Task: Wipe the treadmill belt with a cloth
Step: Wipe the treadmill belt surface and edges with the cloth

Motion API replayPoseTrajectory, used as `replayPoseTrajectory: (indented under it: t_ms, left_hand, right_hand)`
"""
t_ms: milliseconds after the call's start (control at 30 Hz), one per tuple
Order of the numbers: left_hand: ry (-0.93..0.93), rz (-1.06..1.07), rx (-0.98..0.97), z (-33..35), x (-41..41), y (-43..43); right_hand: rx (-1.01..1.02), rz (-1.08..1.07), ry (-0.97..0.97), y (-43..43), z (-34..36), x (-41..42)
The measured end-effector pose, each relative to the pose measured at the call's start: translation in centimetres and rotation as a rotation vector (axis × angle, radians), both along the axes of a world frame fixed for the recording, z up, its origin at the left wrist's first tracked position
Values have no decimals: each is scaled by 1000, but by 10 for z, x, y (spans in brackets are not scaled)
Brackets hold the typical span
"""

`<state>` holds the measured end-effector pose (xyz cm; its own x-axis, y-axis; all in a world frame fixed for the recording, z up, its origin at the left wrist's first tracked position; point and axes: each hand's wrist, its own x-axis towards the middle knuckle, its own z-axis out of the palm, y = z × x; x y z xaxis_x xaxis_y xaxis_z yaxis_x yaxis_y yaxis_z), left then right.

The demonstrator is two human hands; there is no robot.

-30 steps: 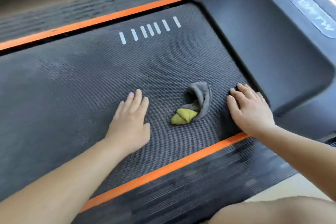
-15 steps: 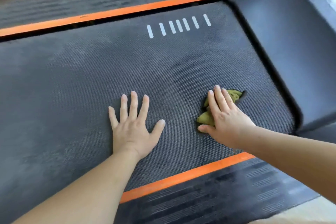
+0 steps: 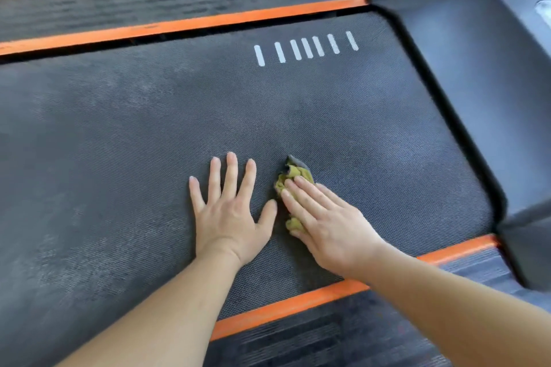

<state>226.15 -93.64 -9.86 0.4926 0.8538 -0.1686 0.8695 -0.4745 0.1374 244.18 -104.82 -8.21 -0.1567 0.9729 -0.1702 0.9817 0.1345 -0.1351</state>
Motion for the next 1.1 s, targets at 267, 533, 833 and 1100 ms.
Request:
replayPoseTrajectory:
  t_ms: [267, 533, 833, 1100]
  left_hand:
    - [-18, -10, 4, -1, -1, 1]
    - [-10, -8, 20, -3, -1, 2]
    - [-15, -11, 37, -6, -2, 2]
    - [-25, -7, 45, -10, -4, 2]
  right_hand:
    - [-8, -698, -106, 28, -4, 56]
    - [49, -157, -151, -17, 2, 50]
    - [65, -150, 96, -33, -2, -41]
    - [-67, -892, -116, -33, 8, 75]
